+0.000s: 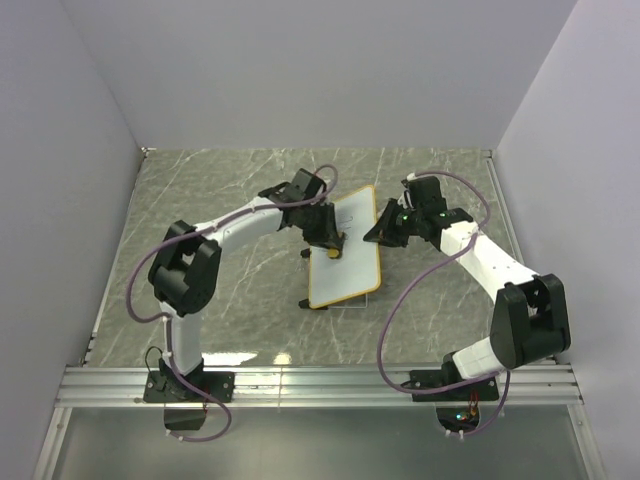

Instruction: Erase the whiteboard

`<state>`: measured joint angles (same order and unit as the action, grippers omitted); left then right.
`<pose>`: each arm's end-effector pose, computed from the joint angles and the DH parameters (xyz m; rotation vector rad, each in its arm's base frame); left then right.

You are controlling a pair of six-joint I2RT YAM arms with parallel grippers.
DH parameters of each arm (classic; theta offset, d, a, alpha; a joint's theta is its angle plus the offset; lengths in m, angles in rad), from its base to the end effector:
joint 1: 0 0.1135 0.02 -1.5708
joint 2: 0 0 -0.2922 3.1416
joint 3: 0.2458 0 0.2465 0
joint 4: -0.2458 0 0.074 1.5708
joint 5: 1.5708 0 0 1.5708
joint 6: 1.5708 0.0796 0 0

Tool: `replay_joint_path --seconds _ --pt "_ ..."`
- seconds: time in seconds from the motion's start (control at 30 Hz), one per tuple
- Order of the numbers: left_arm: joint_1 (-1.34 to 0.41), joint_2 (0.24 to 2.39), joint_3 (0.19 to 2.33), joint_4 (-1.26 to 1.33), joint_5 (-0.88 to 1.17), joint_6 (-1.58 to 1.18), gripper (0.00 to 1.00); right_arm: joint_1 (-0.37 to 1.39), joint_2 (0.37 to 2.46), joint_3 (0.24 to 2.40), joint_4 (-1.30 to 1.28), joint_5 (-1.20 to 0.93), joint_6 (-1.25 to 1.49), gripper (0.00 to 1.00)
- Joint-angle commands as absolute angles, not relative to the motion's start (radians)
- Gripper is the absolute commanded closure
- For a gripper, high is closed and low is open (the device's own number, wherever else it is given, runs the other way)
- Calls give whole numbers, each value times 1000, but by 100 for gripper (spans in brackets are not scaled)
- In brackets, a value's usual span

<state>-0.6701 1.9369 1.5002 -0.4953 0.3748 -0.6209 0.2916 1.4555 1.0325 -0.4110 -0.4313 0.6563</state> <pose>0.3384 -0.3054 0.2207 0.2353 2.6900 -0.9444 0.3040 0.1260 0.2519 0.2472 2.5147 0.9344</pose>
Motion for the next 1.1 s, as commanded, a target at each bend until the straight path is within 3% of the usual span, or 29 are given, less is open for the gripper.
replay_joint_path --seconds 0.0,0.47,1.07 --pt "-632 2097 1420 -485 219 -554 100 341 1483 1060 -499 -506 677 100" --pt "-571 2152 1502 -465 288 -543 100 341 1506 1085 -517 -508 664 100" --pt "-768 2069 1712 -555 462 -601 100 362 1491 1045 -453 -508 704 100"
